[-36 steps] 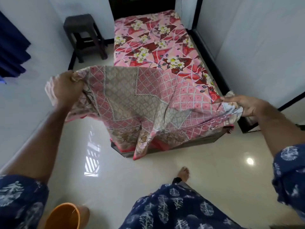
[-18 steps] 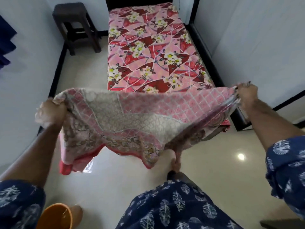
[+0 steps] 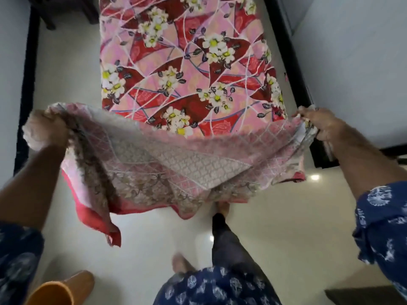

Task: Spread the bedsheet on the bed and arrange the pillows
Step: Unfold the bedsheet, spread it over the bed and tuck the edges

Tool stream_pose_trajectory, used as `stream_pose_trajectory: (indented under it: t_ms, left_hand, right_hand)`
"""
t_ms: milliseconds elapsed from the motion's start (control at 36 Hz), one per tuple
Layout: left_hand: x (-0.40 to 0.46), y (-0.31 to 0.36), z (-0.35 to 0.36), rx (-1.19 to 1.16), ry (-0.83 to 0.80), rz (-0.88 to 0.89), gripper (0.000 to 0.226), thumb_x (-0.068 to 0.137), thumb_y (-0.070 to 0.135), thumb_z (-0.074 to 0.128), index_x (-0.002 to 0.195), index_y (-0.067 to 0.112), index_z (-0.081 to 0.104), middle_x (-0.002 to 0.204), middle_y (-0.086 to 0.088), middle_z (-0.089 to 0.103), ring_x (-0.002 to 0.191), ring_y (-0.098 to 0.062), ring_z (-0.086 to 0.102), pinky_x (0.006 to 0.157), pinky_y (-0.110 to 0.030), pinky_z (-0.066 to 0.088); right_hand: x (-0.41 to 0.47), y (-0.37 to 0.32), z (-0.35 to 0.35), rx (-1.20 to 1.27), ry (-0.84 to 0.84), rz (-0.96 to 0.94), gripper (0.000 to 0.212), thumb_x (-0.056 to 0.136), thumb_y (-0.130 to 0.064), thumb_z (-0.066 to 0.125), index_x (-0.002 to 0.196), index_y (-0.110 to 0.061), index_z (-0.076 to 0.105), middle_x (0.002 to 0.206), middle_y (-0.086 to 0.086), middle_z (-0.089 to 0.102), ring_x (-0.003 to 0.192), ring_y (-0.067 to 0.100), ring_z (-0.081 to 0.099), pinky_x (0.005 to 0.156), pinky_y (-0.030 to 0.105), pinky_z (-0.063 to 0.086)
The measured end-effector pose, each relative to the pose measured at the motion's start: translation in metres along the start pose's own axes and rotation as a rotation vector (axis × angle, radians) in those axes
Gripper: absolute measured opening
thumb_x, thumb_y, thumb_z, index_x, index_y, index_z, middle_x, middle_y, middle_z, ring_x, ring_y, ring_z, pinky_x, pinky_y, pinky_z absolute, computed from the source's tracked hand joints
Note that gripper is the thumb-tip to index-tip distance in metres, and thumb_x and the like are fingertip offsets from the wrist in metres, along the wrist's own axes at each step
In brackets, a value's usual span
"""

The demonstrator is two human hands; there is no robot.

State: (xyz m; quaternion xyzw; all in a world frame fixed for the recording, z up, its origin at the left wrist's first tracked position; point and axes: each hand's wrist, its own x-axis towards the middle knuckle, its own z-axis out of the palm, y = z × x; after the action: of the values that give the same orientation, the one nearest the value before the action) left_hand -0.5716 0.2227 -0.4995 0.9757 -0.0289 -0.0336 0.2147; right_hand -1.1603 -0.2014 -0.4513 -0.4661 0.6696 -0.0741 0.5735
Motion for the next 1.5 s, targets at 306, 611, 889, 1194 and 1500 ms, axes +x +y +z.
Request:
stream_pose_trajectory:
  t_ms: [306, 611, 889, 1194, 1500]
  left_hand:
    - [-0.132, 0.077, 0.165, 0.188, -0.427, 0.704, 0.043, 0.081, 0.008, 0.067, 0.119, -0.009, 0.055, 0.118, -0.039, 0.055, 0.106, -0.056, 0.057, 0.082, -0.064, 0.052]
    - [-0.261, 0.098, 0.281, 0.252, -0.803, 1.019, 0.062, 0.081, 0.013, 0.073, 0.136, 0.020, 0.048, 0.158, -0.011, 0.035, 0.145, -0.034, 0.035, 0.107, -0.059, 0.040]
    - [-0.273, 0.143, 0.336, 0.405, -0.778, 1.152, 0.078, 0.091, 0.032, 0.068, 0.155, 0.016, 0.027, 0.168, -0.010, 0.011, 0.153, -0.038, 0.014, 0.109, -0.071, 0.033]
    - [-0.283, 0.161, 0.359, 0.537, -0.818, 1.065, 0.079, 0.098, 0.048, 0.048, 0.161, 0.030, 0.003, 0.169, 0.003, -0.009, 0.153, -0.039, -0.007, 0.105, -0.083, 0.021]
    - [-0.331, 0.205, 0.361, 0.348, -0.815, 1.174, 0.071, 0.100, 0.059, 0.020, 0.161, 0.027, 0.004, 0.170, 0.000, -0.003, 0.156, -0.028, -0.003, 0.114, -0.072, 0.019]
  right_hand:
    - [0.180, 0.082, 0.074, -0.382, 0.124, -0.128, 0.087, 0.065, -0.050, 0.075, 0.137, -0.008, 0.049, 0.119, 0.003, 0.051, 0.108, 0.021, 0.055, 0.069, 0.034, 0.053]
    - [0.153, 0.169, 0.098, -0.531, 0.439, -0.079, 0.061, 0.077, -0.021, 0.077, 0.131, -0.009, 0.053, 0.131, 0.022, 0.048, 0.119, 0.042, 0.047, 0.101, 0.048, 0.040]
    - [0.186, 0.179, 0.077, -0.478, 0.445, -0.063, 0.059, 0.073, -0.054, 0.074, 0.115, -0.017, 0.057, 0.111, 0.006, 0.063, 0.110, 0.032, 0.054, 0.095, 0.048, 0.041]
    - [0.169, 0.179, 0.037, -0.173, 0.165, -0.367, 0.037, 0.104, -0.019, 0.053, 0.139, -0.010, 0.047, 0.130, 0.004, 0.062, 0.113, 0.015, 0.060, 0.098, 0.031, 0.047]
    - [0.211, 0.142, -0.081, -0.352, 0.261, -0.350, 0.016, 0.101, -0.026, 0.057, 0.108, -0.012, 0.052, 0.092, -0.004, 0.059, 0.077, 0.009, 0.059, 0.059, 0.019, 0.044]
